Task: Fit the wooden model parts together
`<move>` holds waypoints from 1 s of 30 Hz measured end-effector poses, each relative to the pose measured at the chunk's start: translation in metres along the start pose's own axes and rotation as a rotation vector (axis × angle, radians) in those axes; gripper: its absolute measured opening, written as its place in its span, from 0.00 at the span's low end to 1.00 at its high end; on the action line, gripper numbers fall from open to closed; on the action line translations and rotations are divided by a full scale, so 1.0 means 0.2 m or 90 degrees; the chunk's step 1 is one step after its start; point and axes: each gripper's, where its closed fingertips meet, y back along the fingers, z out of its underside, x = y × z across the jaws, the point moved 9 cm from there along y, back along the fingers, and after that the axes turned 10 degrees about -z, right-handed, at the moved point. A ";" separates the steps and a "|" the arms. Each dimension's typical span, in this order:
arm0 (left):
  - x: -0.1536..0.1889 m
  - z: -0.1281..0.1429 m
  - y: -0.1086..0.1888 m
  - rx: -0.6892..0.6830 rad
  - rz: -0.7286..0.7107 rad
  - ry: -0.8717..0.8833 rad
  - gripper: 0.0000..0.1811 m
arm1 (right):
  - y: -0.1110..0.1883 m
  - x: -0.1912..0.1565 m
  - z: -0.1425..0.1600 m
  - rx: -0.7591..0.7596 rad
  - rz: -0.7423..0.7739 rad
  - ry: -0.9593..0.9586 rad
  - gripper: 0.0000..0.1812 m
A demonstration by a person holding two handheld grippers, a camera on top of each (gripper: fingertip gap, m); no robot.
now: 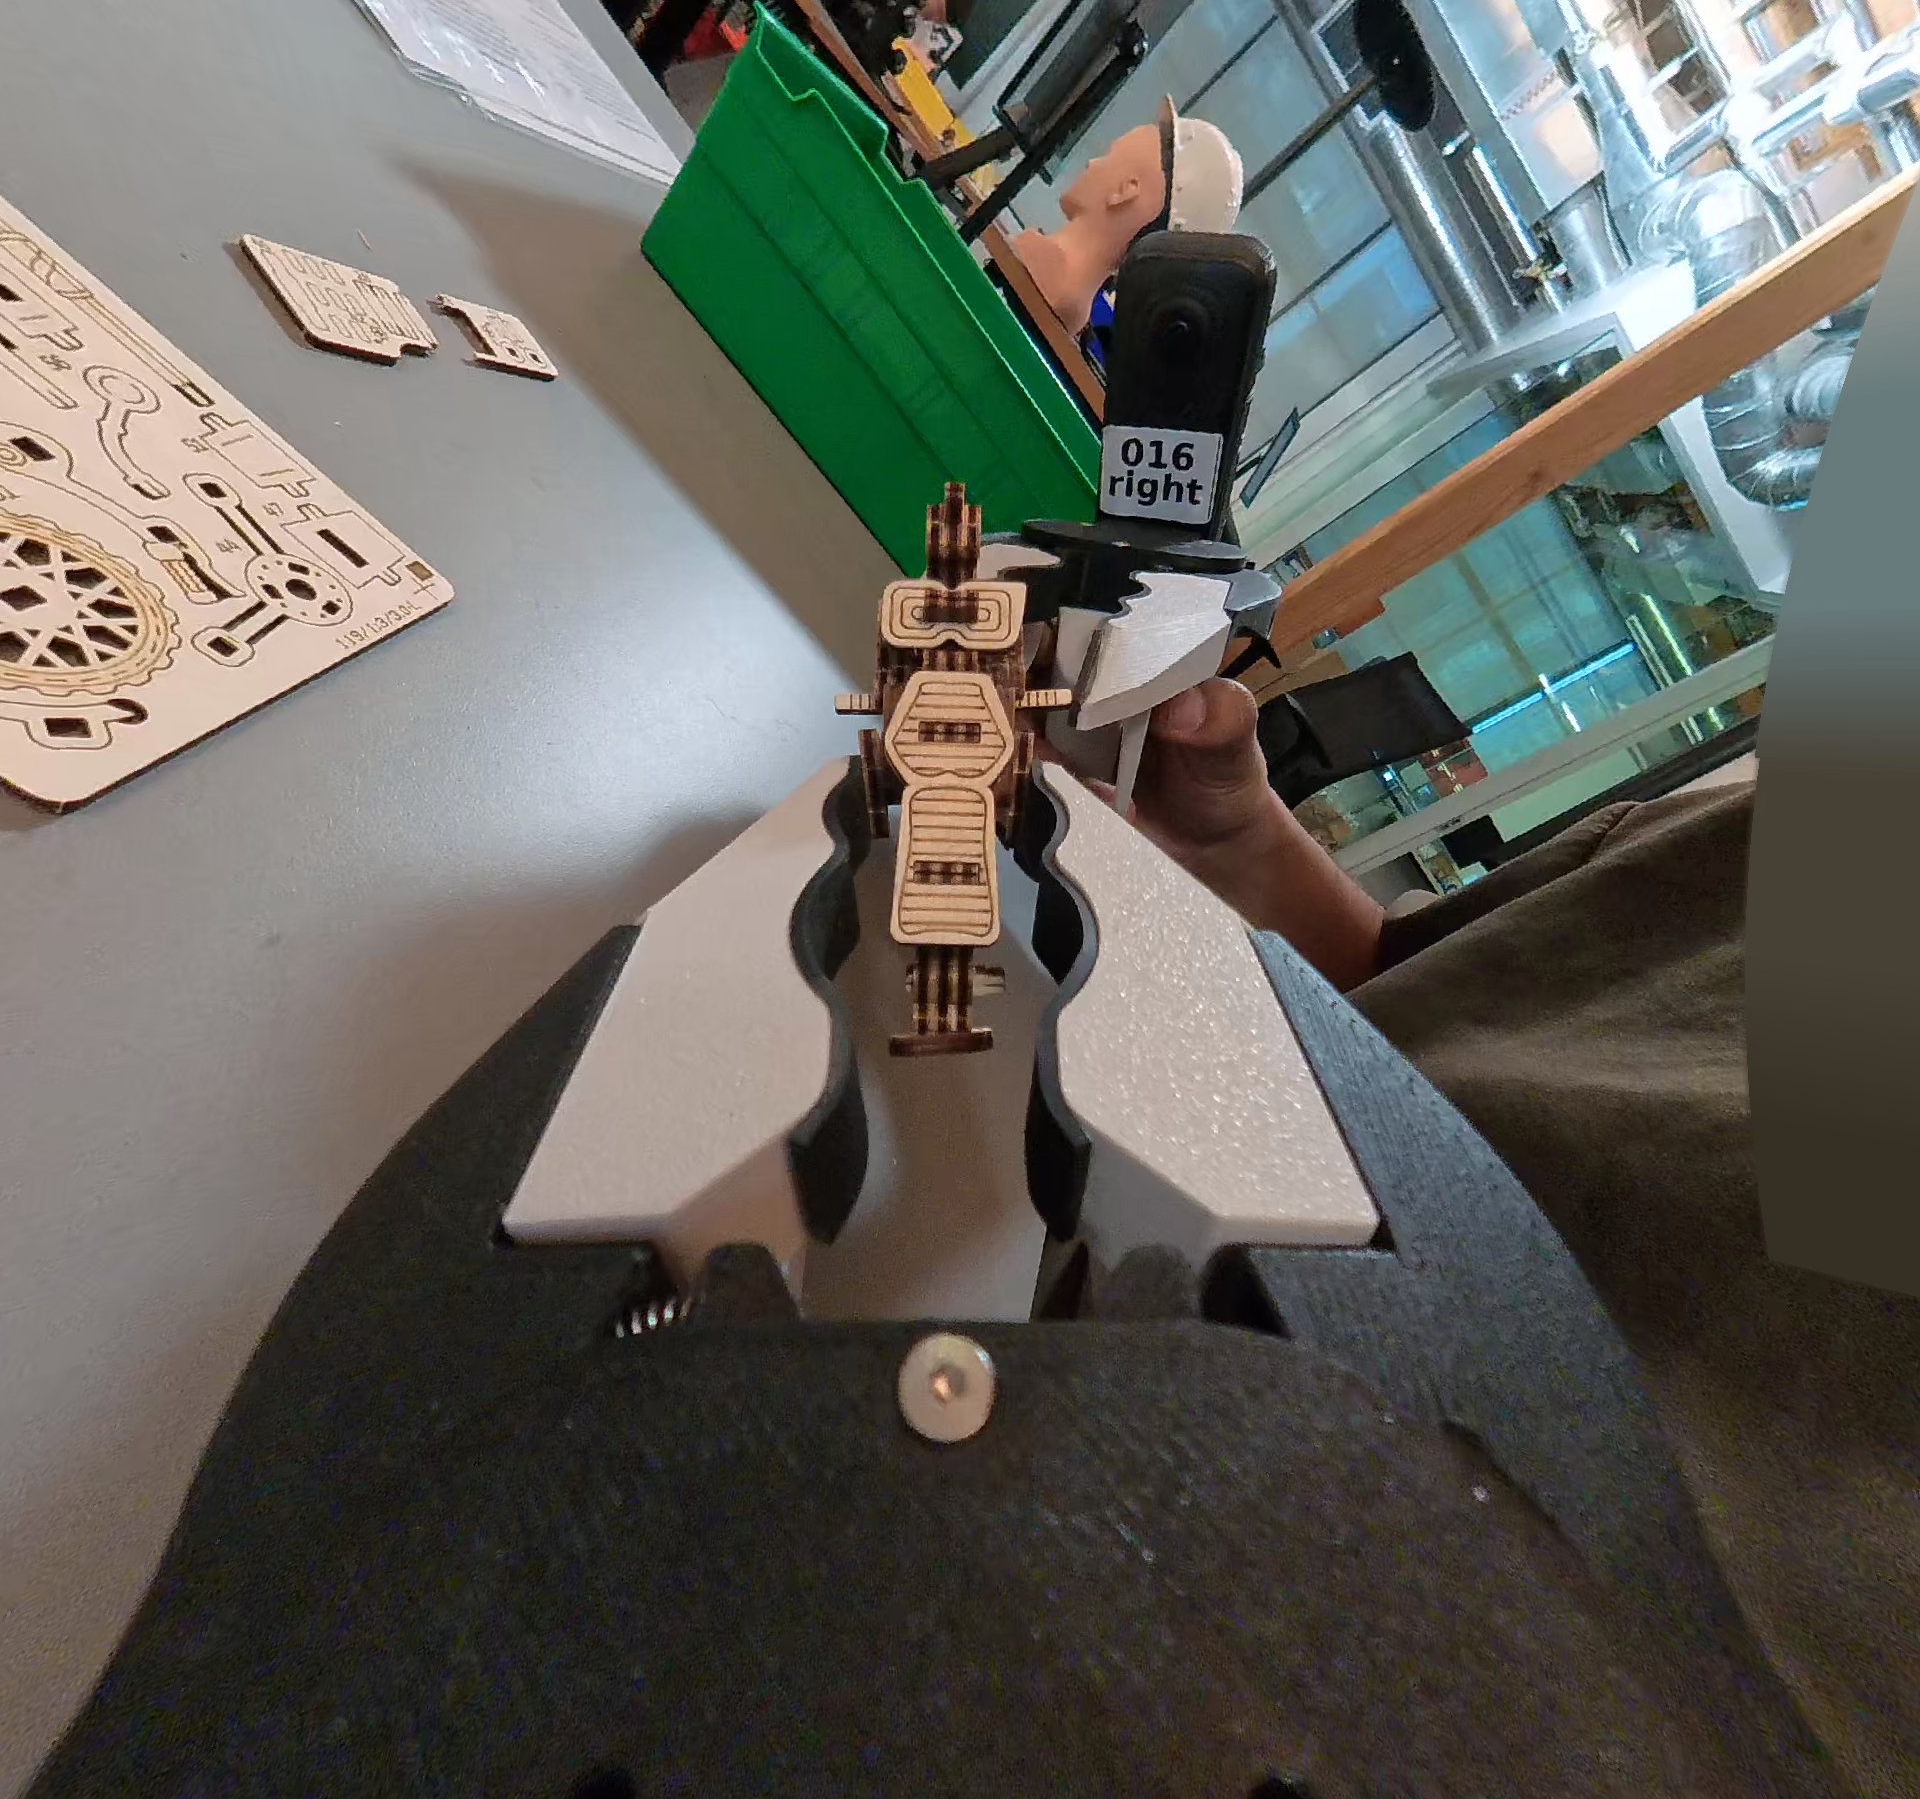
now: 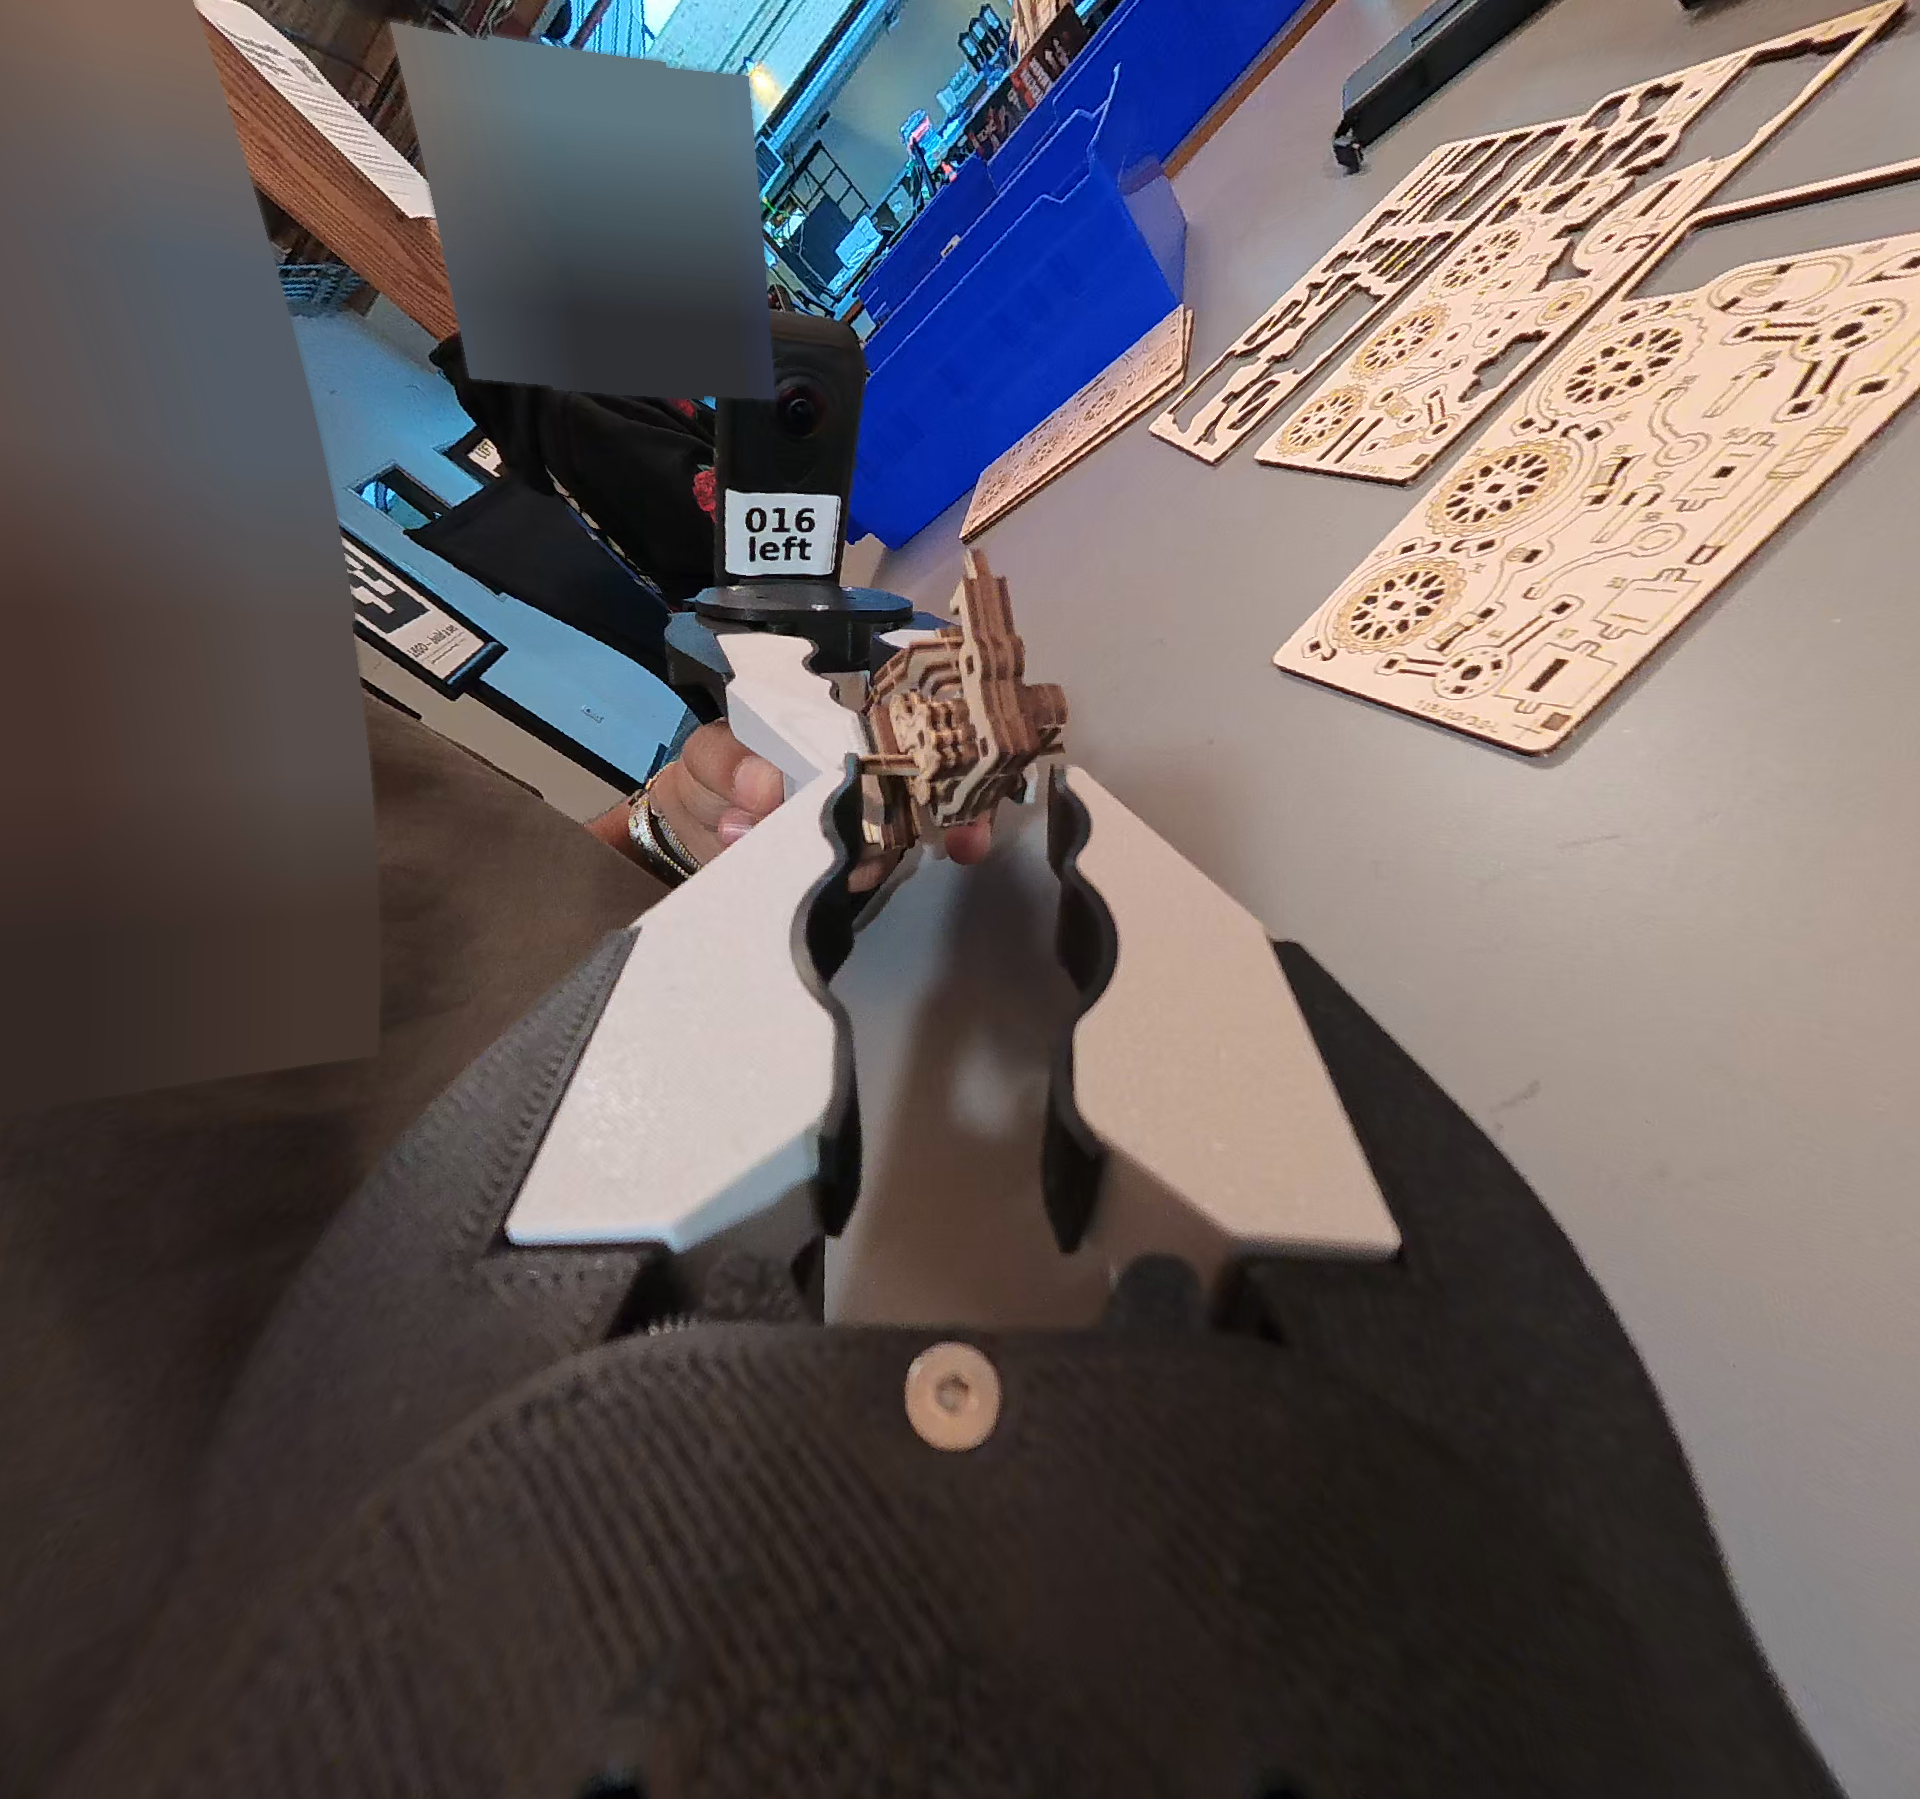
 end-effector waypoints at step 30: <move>-0.02 -0.01 0.01 0.016 -0.038 -0.005 0.14 | 0.04 -0.01 -0.04 0.037 0.034 0.049 0.22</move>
